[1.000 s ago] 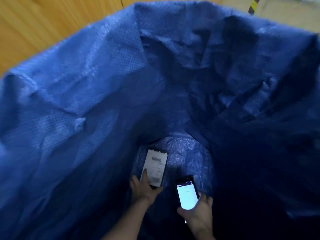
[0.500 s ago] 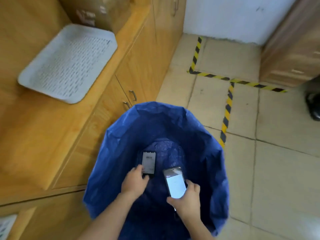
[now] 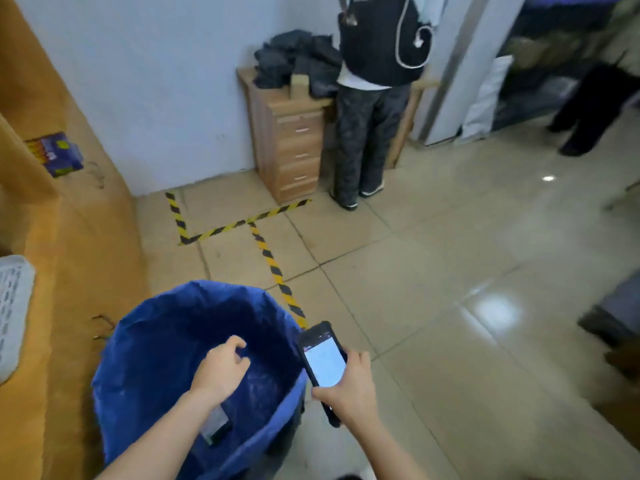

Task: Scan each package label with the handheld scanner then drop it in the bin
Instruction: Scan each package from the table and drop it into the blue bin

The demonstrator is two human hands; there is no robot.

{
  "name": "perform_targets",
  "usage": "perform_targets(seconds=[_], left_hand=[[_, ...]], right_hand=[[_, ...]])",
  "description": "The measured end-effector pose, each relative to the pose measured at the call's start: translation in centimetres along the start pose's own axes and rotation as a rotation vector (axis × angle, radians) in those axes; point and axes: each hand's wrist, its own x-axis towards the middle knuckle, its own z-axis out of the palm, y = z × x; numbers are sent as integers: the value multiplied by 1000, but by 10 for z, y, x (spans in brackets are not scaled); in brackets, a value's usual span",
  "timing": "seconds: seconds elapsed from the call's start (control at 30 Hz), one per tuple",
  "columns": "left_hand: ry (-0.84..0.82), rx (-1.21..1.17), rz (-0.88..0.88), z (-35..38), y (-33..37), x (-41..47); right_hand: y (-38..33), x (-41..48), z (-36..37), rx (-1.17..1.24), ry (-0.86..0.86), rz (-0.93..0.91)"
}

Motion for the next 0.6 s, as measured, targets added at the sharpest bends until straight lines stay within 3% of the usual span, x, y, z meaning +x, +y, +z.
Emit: perform_targets(seconds=[0.23,0.43,0.6], left_hand=[[-130,55,412,53,153,-61],[-225,183,679,161,291,-151],[-379,195,813,262,363,-246]], right_hand=[[95,-107,-152,54,316,121],[217,-223,-265,18,544,302],[320,-311,-331,28,633,451]])
